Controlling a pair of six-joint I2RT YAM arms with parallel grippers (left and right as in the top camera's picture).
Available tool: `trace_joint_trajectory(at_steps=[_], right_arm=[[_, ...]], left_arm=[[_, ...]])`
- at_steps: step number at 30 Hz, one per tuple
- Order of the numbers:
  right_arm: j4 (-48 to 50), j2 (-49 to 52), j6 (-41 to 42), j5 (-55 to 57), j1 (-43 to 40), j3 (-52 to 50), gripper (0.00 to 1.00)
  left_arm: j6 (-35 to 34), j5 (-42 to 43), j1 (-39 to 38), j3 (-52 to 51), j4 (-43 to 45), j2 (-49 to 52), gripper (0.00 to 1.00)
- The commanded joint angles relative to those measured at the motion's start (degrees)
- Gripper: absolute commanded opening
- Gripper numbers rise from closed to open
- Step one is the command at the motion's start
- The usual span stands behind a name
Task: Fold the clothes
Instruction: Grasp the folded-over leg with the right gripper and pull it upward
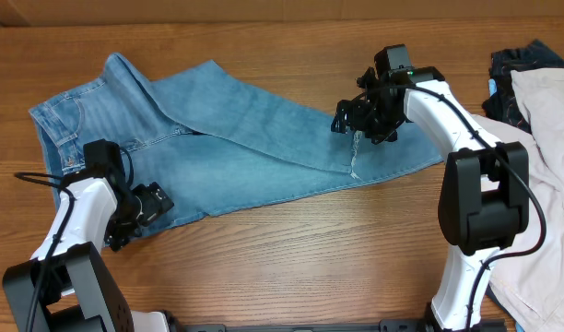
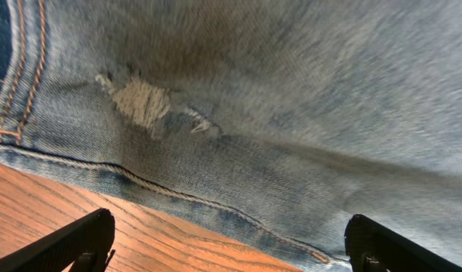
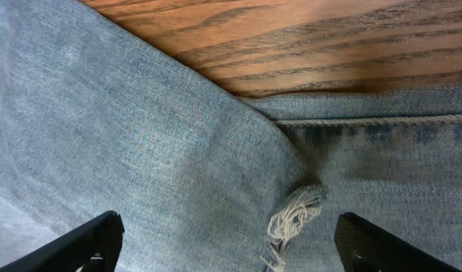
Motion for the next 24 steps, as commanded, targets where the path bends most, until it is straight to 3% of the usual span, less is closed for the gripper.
trace_joint_trajectory(at_steps=[1, 3, 5, 10, 11, 19, 24], right_arm=[[0.20, 2.23, 0.02, 0.83, -0.13, 0.04, 0.89], [0.28, 2.73, 0.02, 0.81, -0.13, 0.04, 0.84], [0.55, 2.86, 0.04, 0.83, -0.13, 0.04, 0.73], [0.96, 2.86, 0.07, 0.83, -0.13, 0.04, 0.10], [0.63, 2.86, 0.28, 0.81, -0.13, 0.07, 0.04], [-1.95, -3.13, 2.19, -7.56, -1.90, 7.87, 0.04], [-1.40, -5.66, 16.28, 7.15, -9.40, 22.56, 0.04]], left_arm=[[0.66, 0.39, -0.26, -0.90, 0.50, -0.02, 1.00], [0.66, 0.37, -0.26, -0.90, 0.63, -0.02, 1.00], [0.68, 0.37, -0.26, -0.90, 1.16, -0.02, 1.00], [0.68, 0.35, -0.26, -0.90, 1.95, -0.02, 1.00], [0.68, 0.24, -0.26, -0.92, 1.92, -0.02, 1.00], [1.11, -0.24, -0.26, -0.92, 2.27, -0.02, 0.98], [1.31, -0.68, -0.26, -0.92, 2.60, -0.02, 0.98]])
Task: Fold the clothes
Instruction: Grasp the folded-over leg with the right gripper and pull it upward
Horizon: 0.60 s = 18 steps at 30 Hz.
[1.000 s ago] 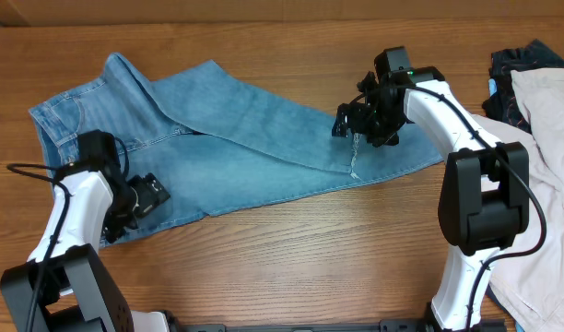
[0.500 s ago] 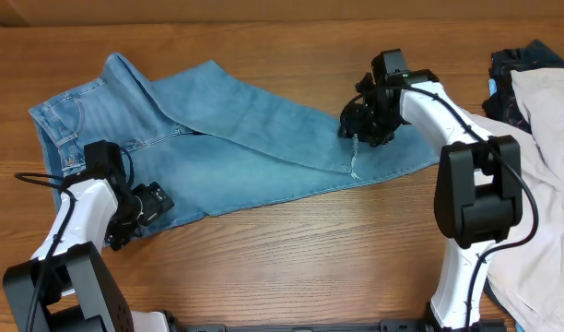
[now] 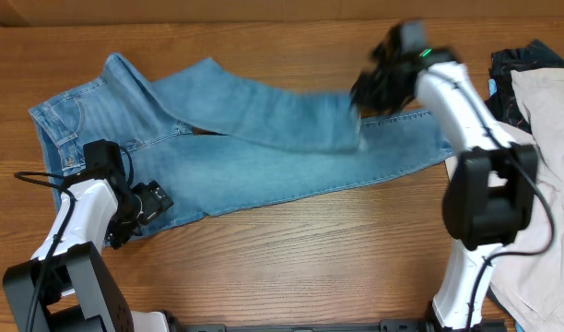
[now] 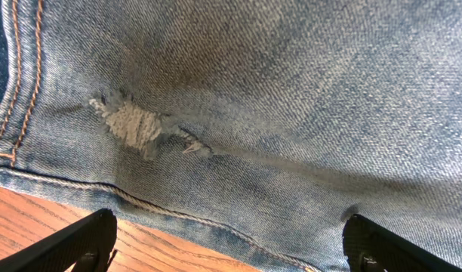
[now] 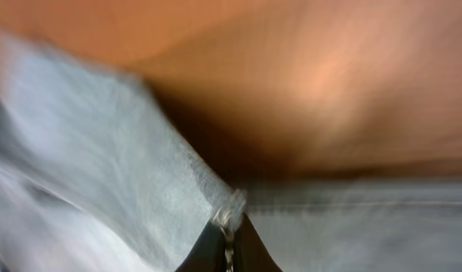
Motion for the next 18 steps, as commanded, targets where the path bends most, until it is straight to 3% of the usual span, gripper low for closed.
trace_joint_trajectory(at_steps=[1, 2, 4, 5, 6, 18], right_arm=[[0.22, -6.43, 14.78, 14.67, -8.74, 12.22, 0.04], [0.39, -6.43, 18.03, 16.68, -10.91, 13.16, 0.04], [1.33, -6.40, 20.55, 14.58, -15.04, 13.42, 0.40], [1.14, -6.19, 20.50, 13.20, -16.37, 13.38, 0.53], [0.22, -6.08, 20.50, 11.63, -17.70, 13.20, 0.58], [-9.53, -5.73, 4.44, 10.99, -17.62, 7.91, 0.64]], left_arm=[[1.09, -0.63, -0.26, -0.52, 0.20, 0.00, 0.98], [1.09, -0.63, -0.26, -0.52, 0.20, 0.00, 0.98], [1.11, -0.63, -0.26, -0.52, 0.20, 0.00, 0.98], [1.11, -0.63, -0.26, -0.52, 0.22, 0.00, 0.98], [1.11, -0.63, -0.26, -0.52, 0.28, 0.00, 0.98], [1.64, -0.63, -0.26, -0.52, 1.27, 0.00, 0.98]])
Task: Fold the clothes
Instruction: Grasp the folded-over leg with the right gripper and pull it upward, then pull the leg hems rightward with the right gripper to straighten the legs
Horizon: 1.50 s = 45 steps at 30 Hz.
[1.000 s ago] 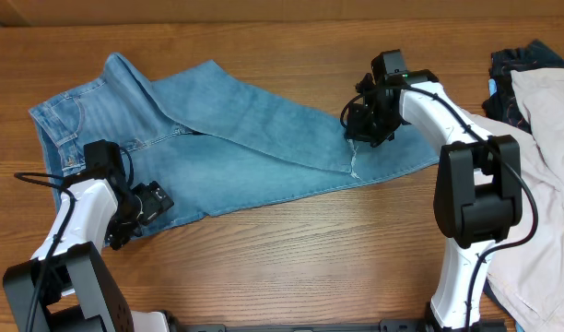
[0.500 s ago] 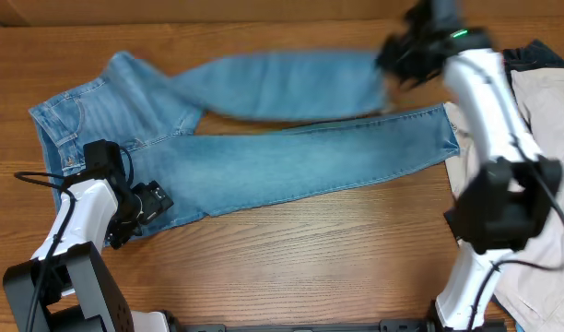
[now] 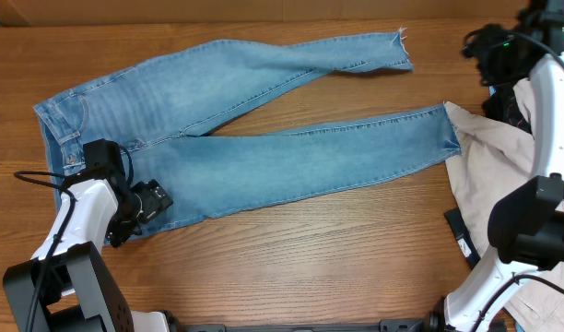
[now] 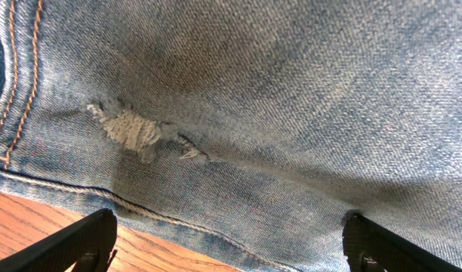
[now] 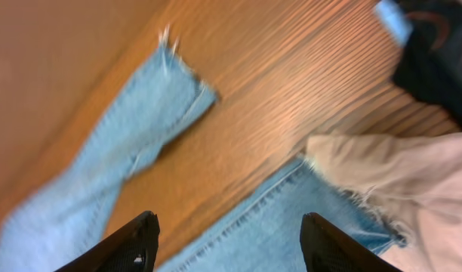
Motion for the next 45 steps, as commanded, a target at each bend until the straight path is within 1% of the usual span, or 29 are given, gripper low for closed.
trace_joint_trajectory(at_steps=[1, 3, 6, 9, 12, 15, 16, 20, 26, 28, 31, 35, 38, 41, 45], right_arm=[[0.17, 0.52, -6.01, 0.59, 1.25, -3.26, 0.64], [0.59, 0.98, -5.99, 1.95, 1.44, -5.60, 0.64], [3.15, 1.92, -6.45, 1.05, 1.46, -9.20, 0.65], [4.83, 3.19, -10.34, -0.87, 1.86, -11.82, 0.66], [4.50, 3.76, -10.03, 2.05, 2.03, -14.23, 0.69], [3.17, 3.76, -10.05, 2.71, 2.03, -15.72, 0.70], [2.32, 3.76, -10.05, 2.71, 2.03, -15.72, 0.70], [-0.59, 3.69, -10.08, 2.69, 2.03, -15.65, 0.70], [-2.95, 3.08, -10.08, 2.51, 2.08, -15.61, 0.70], [-3.61, 2.62, -10.12, 2.51, 2.08, -15.61, 0.70], [-3.85, 1.86, -10.32, 2.51, 2.08, -15.61, 0.71], [-4.09, 0.81, -10.58, 1.84, 2.14, -15.61, 0.71], [-4.02, 0.76, -12.98, -1.51, 2.47, -15.61, 0.71], [-3.74, 0.79, -13.73, -2.95, 3.50, -15.61, 0.71], [-1.44, 0.79, -18.16, -4.24, 6.60, -15.61, 0.70]], left_arm=[[1.99, -0.57, -0.26, -0.46, 0.61, -0.02, 0.98], [3.04, -0.59, -0.26, -0.46, 1.16, -0.02, 0.98], [3.26, -1.29, -0.26, -0.46, 1.40, -0.02, 0.98], [3.76, -3.54, -0.20, -0.46, 0.94, -0.02, 0.98], [3.89, -4.59, -0.07, -0.46, 0.55, -0.02, 0.98], [3.87, -6.16, 1.57, -0.46, 1.25, 0.20, 0.96], [3.82, -6.95, 2.54, -0.46, 1.75, 0.52, 0.94], [3.65, -6.99, 5.68, -0.46, 3.78, 2.93, 0.95], [3.65, -6.99, 11.50, -0.44, 6.43, 9.90, 0.95], [3.52, -6.99, 14.97, -0.28, 6.36, 11.80, 0.94], [1.42, -6.82, 21.14, 0.42, 5.31, 12.57, 0.94], [1.29, -2.82, 29.88, 3.82, 3.39, 12.50, 0.90], [2.91, 0.98, 33.73, 7.50, 2.62, 12.50, 0.87], [4.70, 4.07, 34.45, 11.30, 1.97, 12.50, 0.87], [7.26, 9.33, 32.81, 16.52, 0.68, 12.28, 0.90]])
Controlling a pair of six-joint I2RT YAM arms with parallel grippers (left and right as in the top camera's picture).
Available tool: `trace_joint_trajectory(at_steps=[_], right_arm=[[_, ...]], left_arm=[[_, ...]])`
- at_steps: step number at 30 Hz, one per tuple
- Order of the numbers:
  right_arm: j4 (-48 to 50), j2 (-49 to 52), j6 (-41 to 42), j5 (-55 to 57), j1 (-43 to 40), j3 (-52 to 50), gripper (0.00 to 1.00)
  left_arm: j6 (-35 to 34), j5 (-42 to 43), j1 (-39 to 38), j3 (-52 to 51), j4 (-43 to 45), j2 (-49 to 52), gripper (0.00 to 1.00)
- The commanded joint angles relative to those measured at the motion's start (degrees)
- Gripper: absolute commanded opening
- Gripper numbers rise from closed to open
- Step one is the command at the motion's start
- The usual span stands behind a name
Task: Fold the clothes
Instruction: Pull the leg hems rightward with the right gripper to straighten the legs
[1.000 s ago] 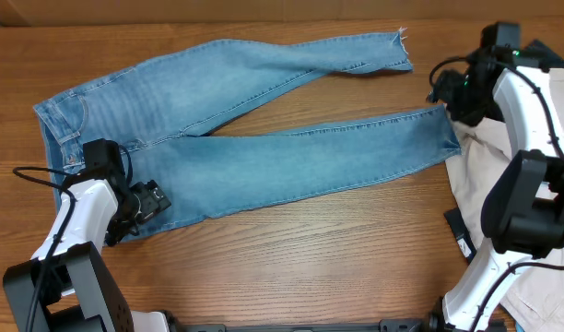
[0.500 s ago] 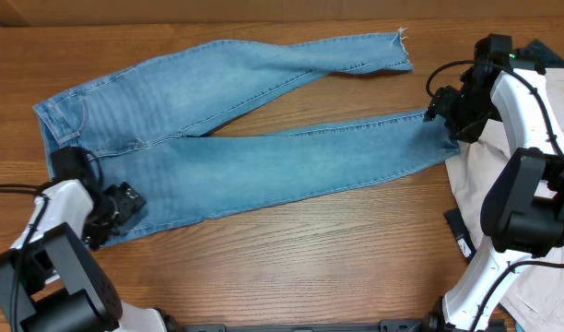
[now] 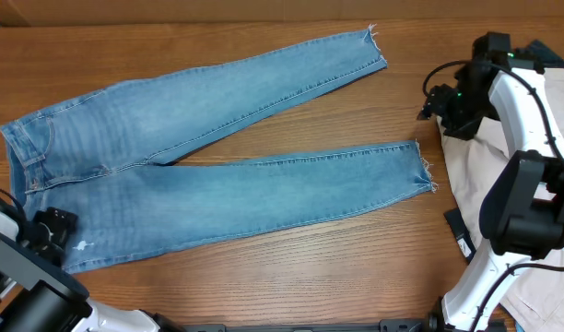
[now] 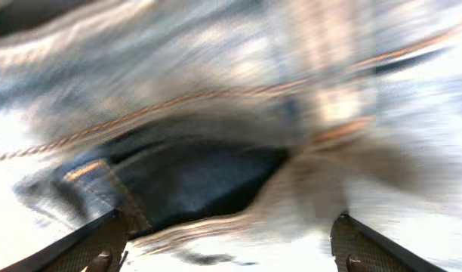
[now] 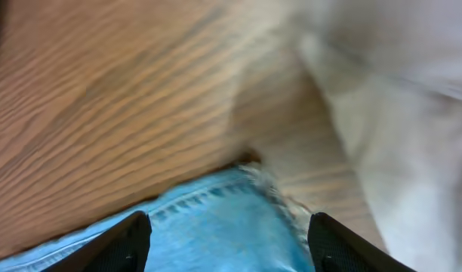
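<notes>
The light blue jeans (image 3: 217, 175) lie spread flat on the table, waist at the left and both legs running right and apart. My left gripper (image 3: 50, 227) sits at the jeans' near left corner. In the blurred left wrist view it (image 4: 227, 253) is open over the waistband (image 4: 186, 181). My right gripper (image 3: 440, 103) hovers past the leg ends at the right. In the right wrist view it (image 5: 227, 249) is open above the frayed hem (image 5: 216, 219) of the near leg, holding nothing.
A beige garment (image 3: 480, 184) lies at the right edge, right beside the near leg's hem. A dark garment (image 3: 540, 51) is at the far right corner. The wooden table (image 3: 291, 277) shows bare along the front.
The whole pair of jeans now lies further left, its hems clear of the beige garment. My left gripper went from the hip to the near left corner. My right gripper came nearer, over the near hem.
At first one leg lay folded across the other, with my right gripper open over its hem and my left open on the hip. Then the right was shut on that hem, lifted. Later the leg lay stretched along the back and the right was open. Now the jeans lie flat, shifted left.
</notes>
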Motion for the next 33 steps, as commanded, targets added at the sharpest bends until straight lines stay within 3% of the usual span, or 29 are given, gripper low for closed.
trace_joint_trajectory(at_steps=[1, 5, 19, 24, 33], right_arm=[[2.84, -2.43, -5.16, -2.14, 3.76, 0.02, 0.71], [10.05, -2.27, -6.54, -0.85, 6.86, 0.00, 0.76], [41.44, 8.04, -6.08, -0.37, 10.84, -0.04, 0.74], [47.17, 13.00, -6.10, -0.55, 10.84, -0.04, 0.74], [55.04, 17.38, -6.08, -0.09, 10.84, -0.04, 0.84]], left_arm=[[4.17, 8.07, -2.49, 5.95, -0.59, 0.26, 0.92], [5.07, 10.75, -5.97, 9.38, -3.21, -0.50, 1.00], [6.08, 9.18, -24.87, 10.95, -12.22, -3.58, 1.00], [5.46, 7.19, -27.65, 10.95, -14.69, -3.58, 1.00], [5.46, 6.29, -30.29, 10.95, -15.02, -3.58, 1.00]])
